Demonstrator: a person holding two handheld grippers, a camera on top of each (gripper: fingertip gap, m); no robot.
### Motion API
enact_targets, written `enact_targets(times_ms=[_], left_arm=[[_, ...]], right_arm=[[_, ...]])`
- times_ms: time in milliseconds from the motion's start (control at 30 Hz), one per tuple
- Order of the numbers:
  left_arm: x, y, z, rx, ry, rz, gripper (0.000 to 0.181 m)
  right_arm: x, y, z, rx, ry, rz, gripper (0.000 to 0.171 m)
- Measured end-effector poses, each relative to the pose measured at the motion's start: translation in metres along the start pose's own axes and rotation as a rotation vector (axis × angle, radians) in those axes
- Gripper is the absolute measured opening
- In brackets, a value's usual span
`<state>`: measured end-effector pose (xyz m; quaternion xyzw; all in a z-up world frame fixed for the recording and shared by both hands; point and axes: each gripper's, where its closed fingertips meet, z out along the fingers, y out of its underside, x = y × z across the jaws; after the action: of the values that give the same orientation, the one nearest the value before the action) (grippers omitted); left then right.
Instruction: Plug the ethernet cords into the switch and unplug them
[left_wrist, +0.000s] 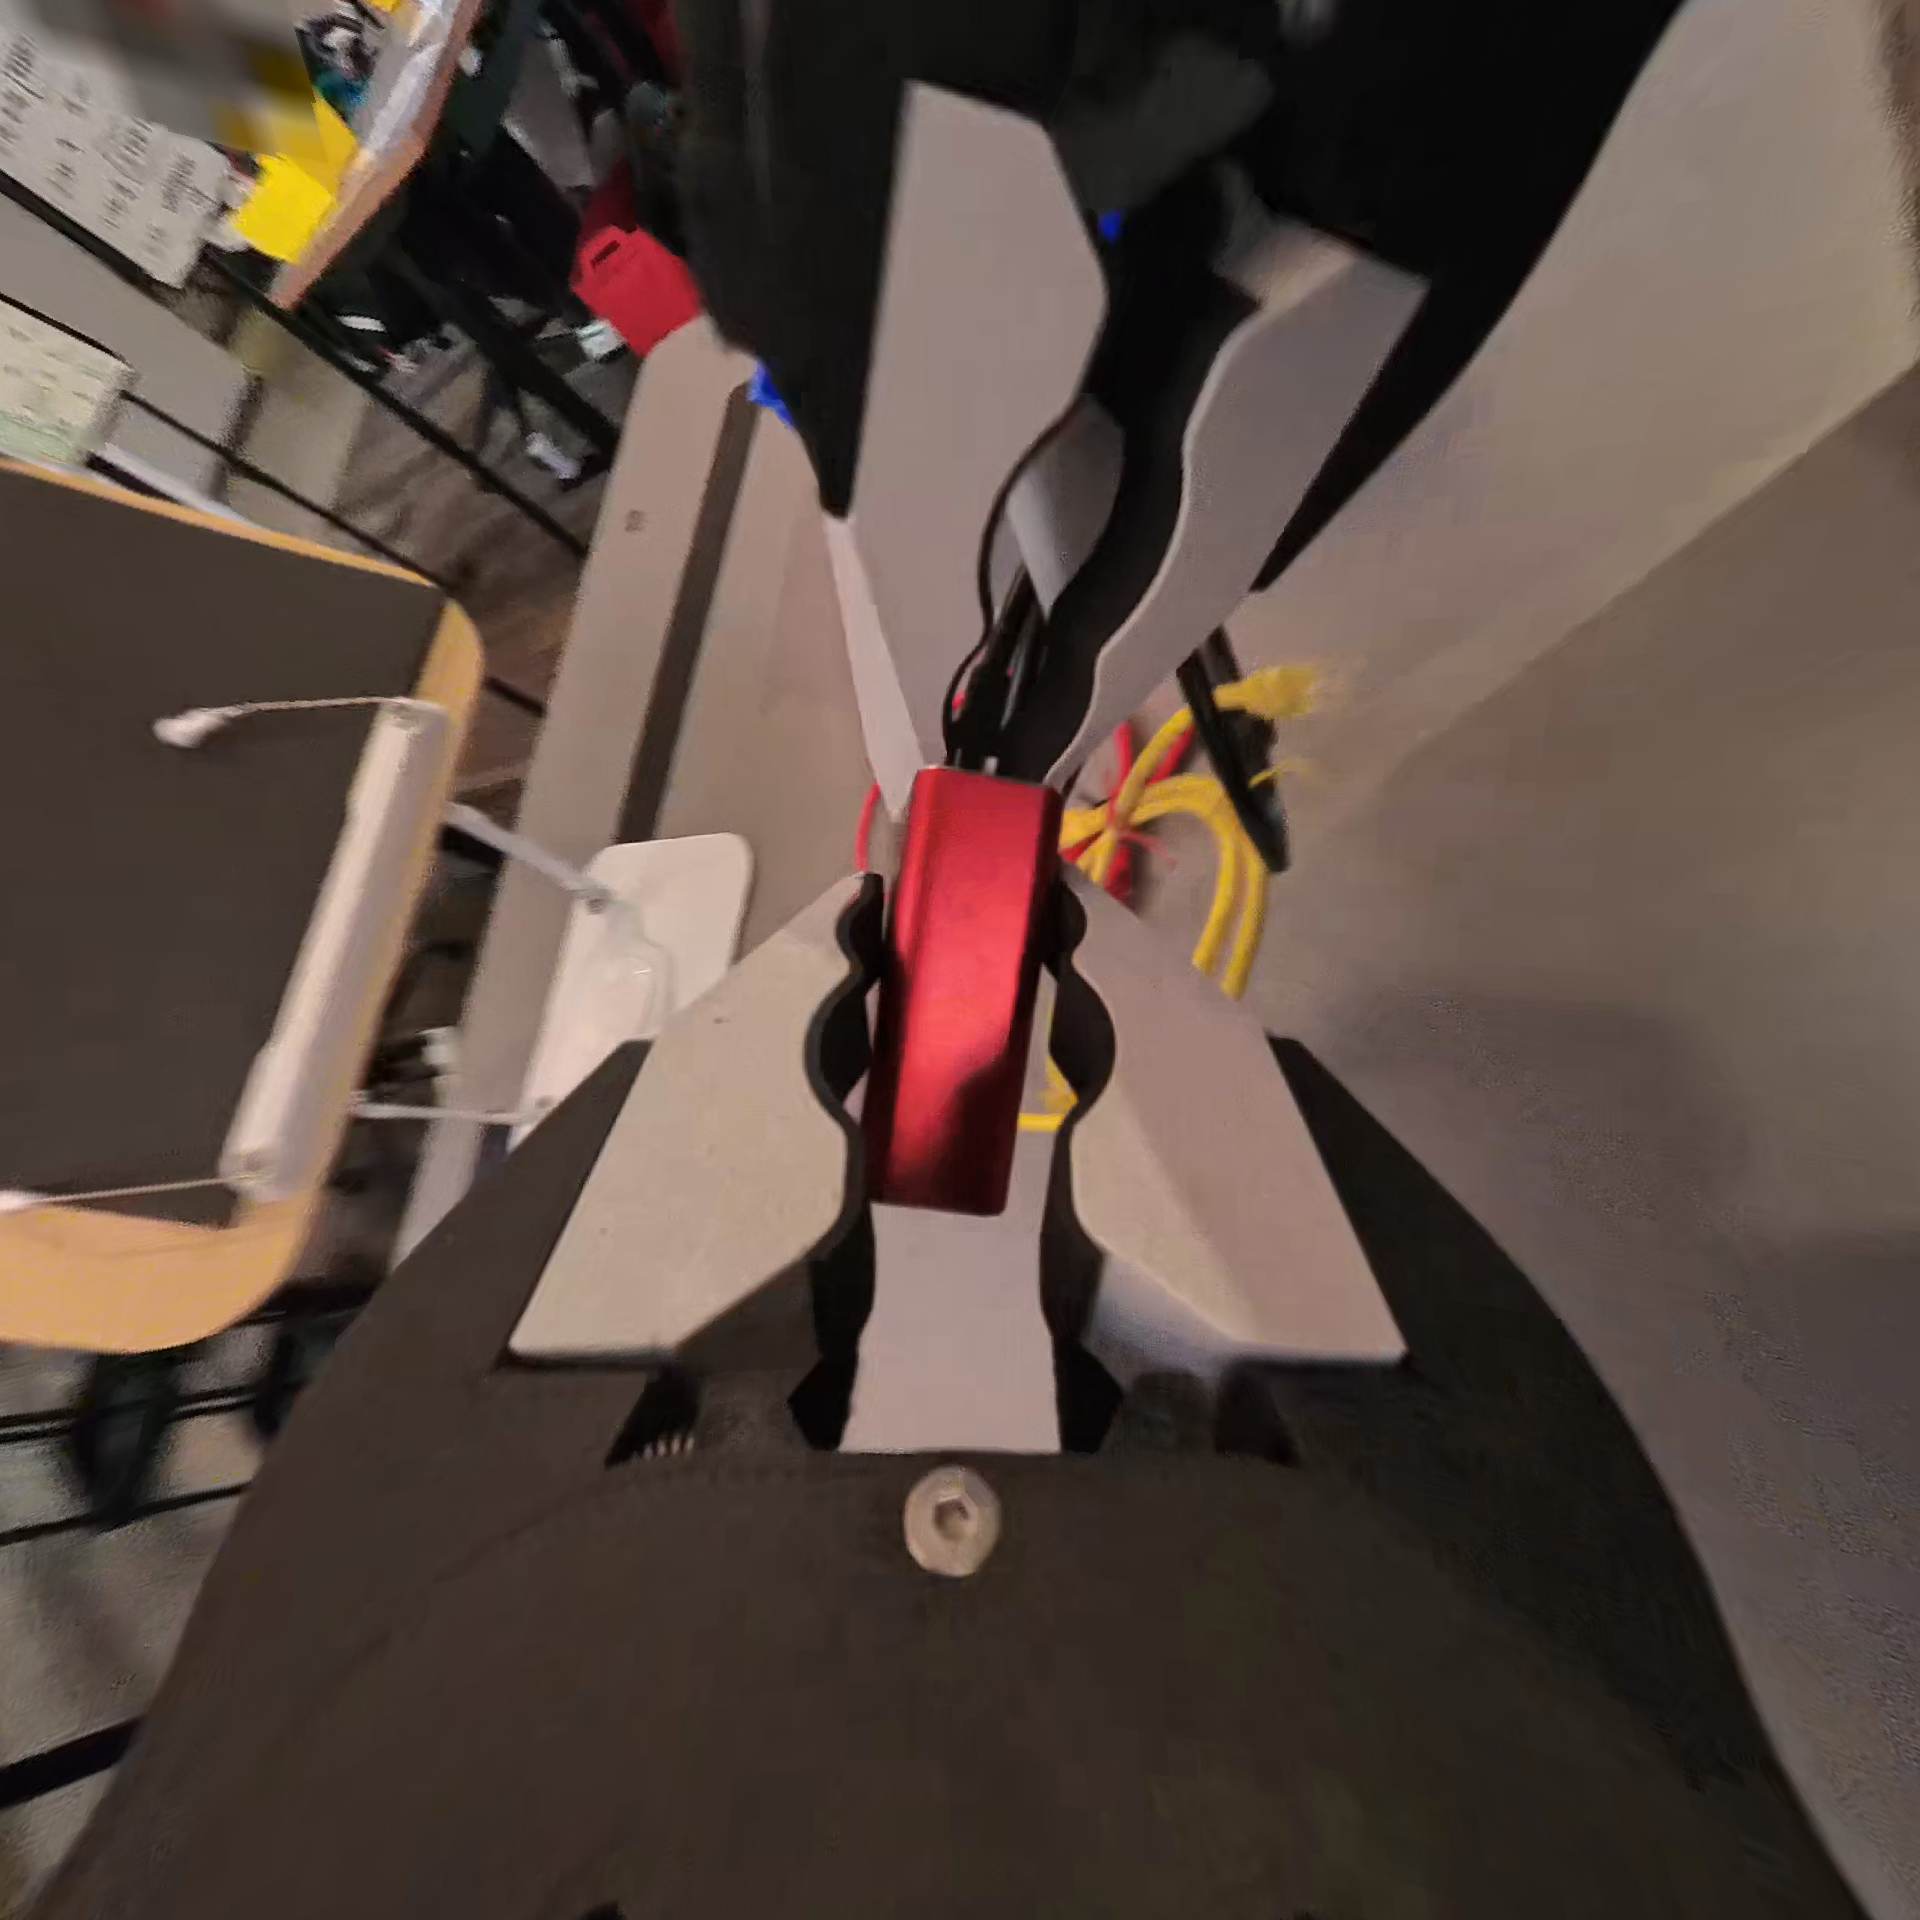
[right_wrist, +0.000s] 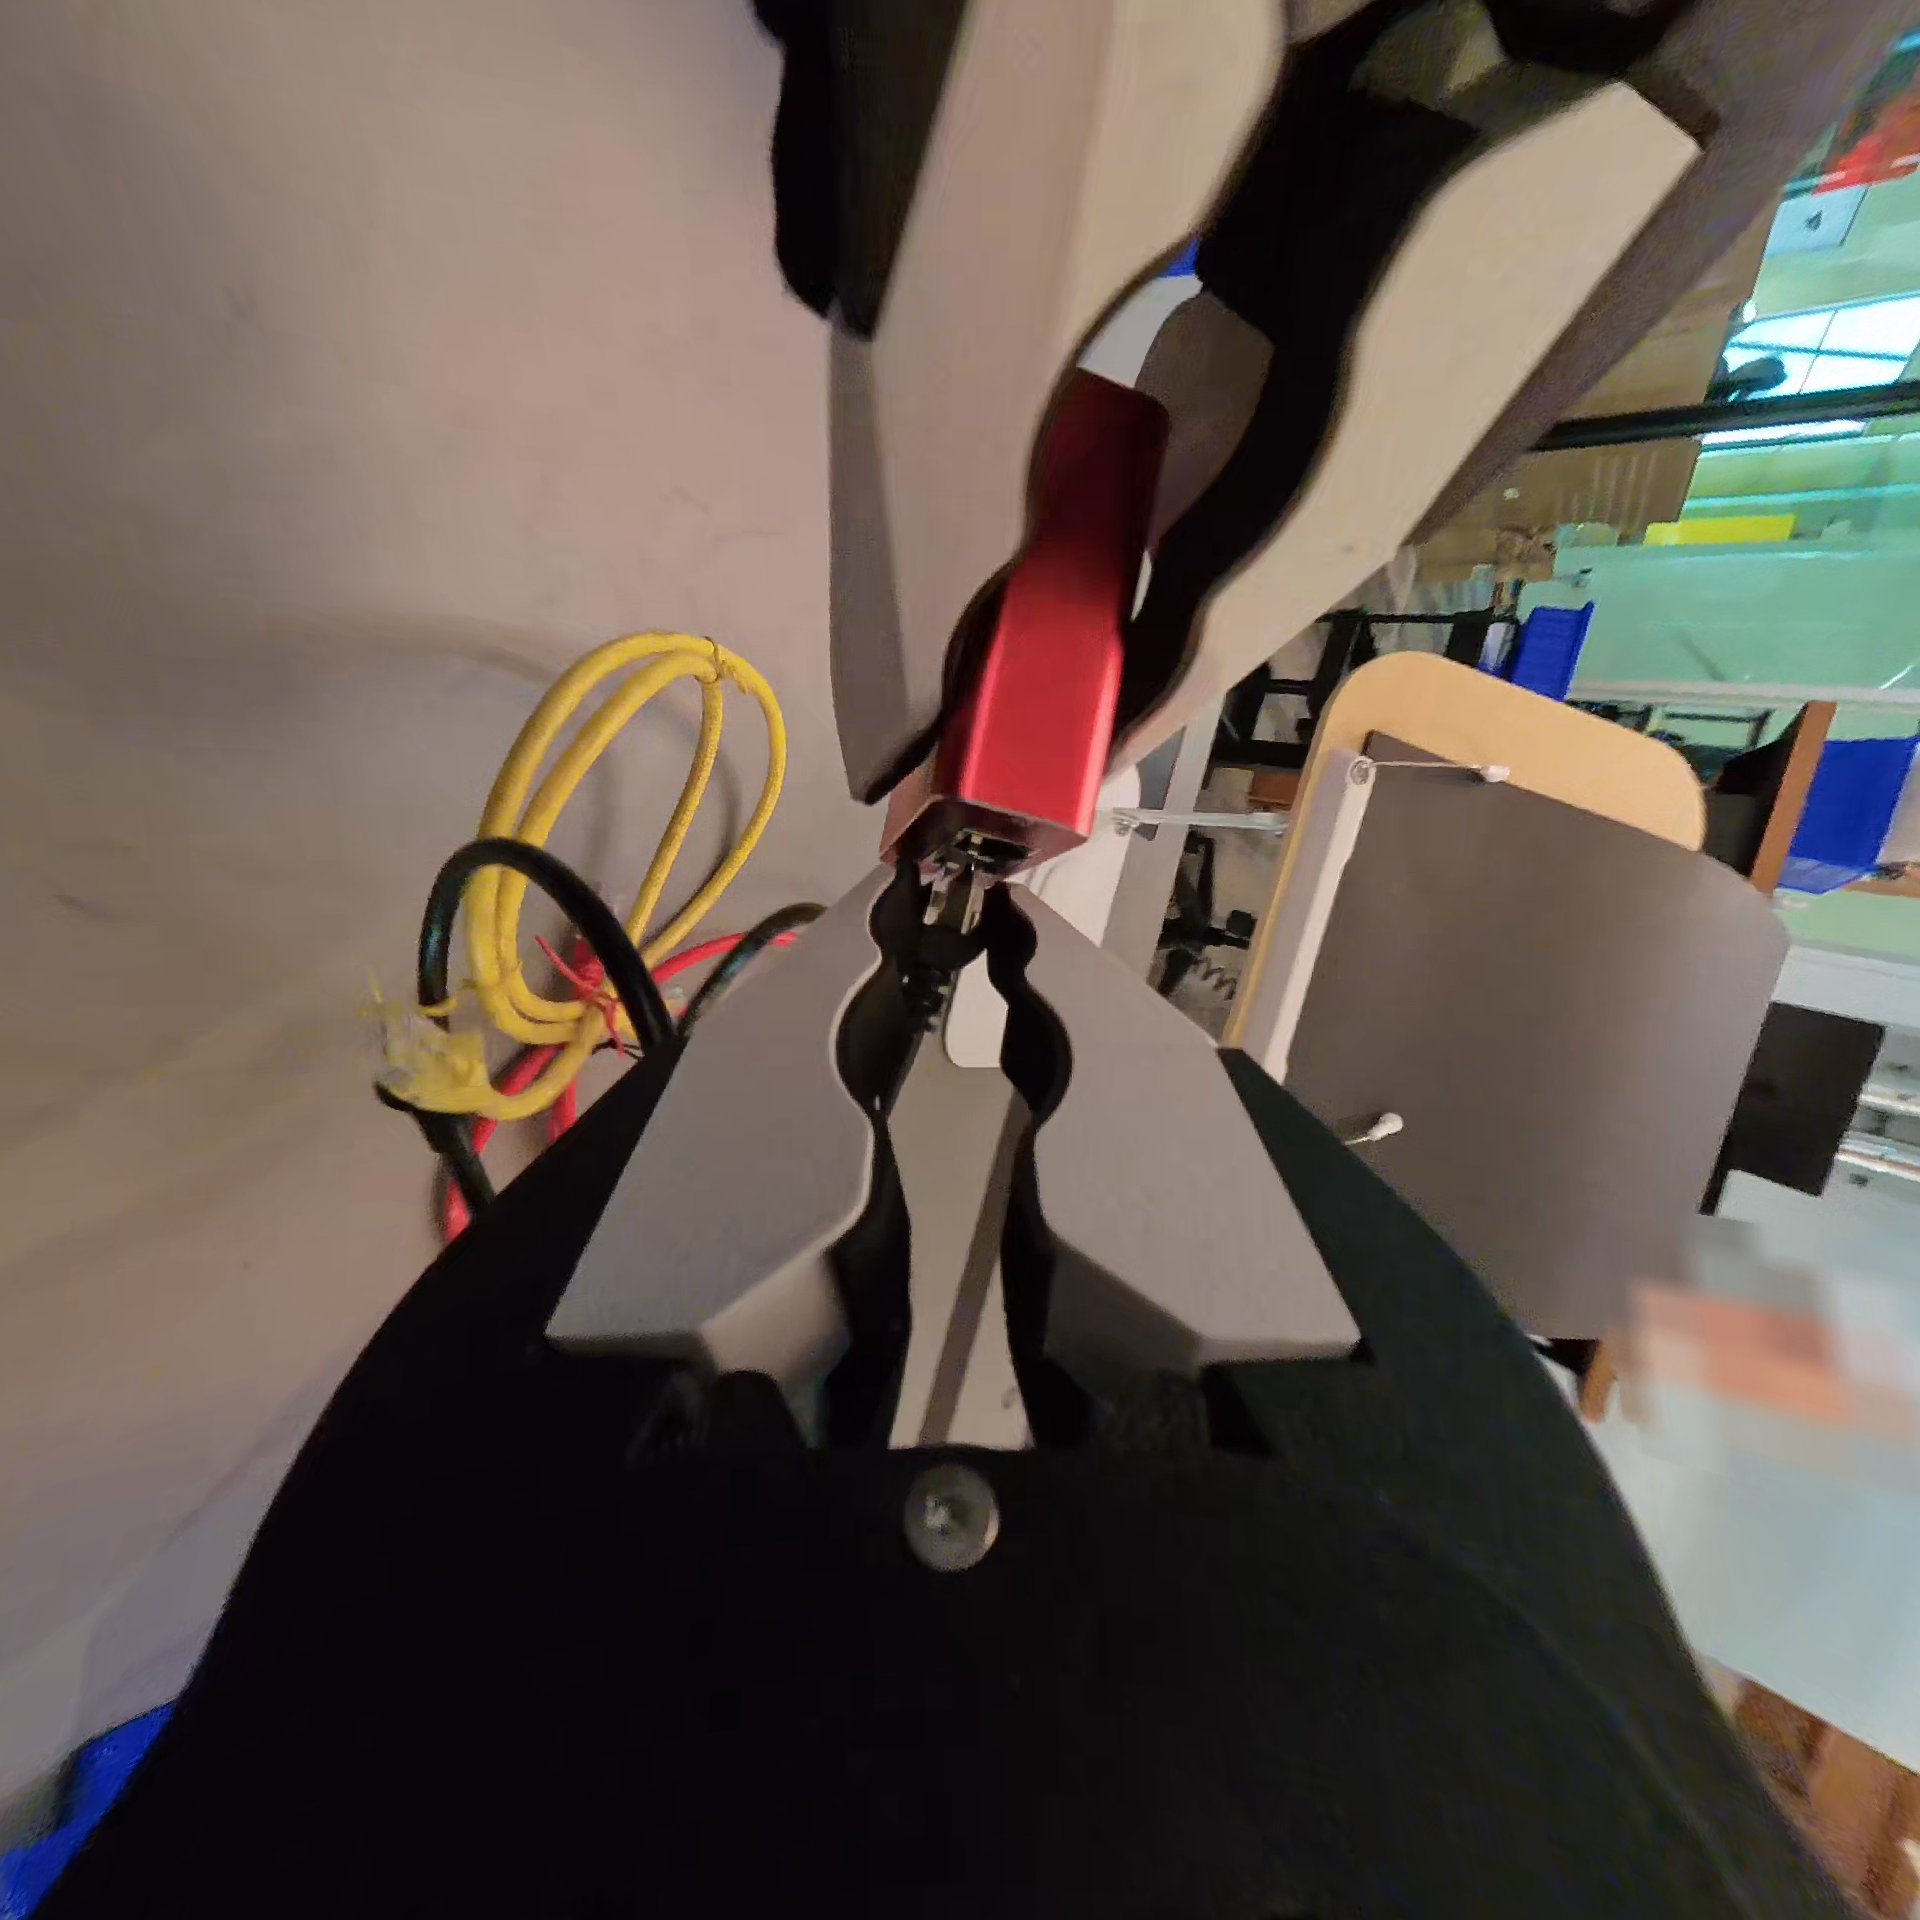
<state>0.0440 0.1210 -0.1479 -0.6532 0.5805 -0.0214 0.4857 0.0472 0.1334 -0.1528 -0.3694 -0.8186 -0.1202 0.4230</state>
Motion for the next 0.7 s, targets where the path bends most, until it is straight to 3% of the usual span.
enact_targets(times_ms=[100,200,267,533,700], left_arm=[[-0.004,0.003,0.003,-0.042,-0.085,0.095,0.025],[-0.009,0.014,0.013,-0.134,-0.159,0.143,0.037],[-0.012,0.017,0.018,-0.158,-0.213,0.191,0.039],[-0.016,0.007,0.01,-0.158,-0.315,0.297,0.037],[-0.016,0.007,0.008,-0.16,-0.278,0.261,0.037]], right_arm=[[0.0,0.002,-0.001,-0.022,-0.016,0.032,0.01],[0.001,-0.013,-0.008,0.024,-0.029,0.078,0.01],[0.002,-0.012,-0.009,-0.034,-0.007,0.04,0.01],[0.005,-0.016,-0.013,0.01,0.059,0.048,0.011],[0.011,-0.019,-0.023,0.088,0.136,0.081,0.02]])
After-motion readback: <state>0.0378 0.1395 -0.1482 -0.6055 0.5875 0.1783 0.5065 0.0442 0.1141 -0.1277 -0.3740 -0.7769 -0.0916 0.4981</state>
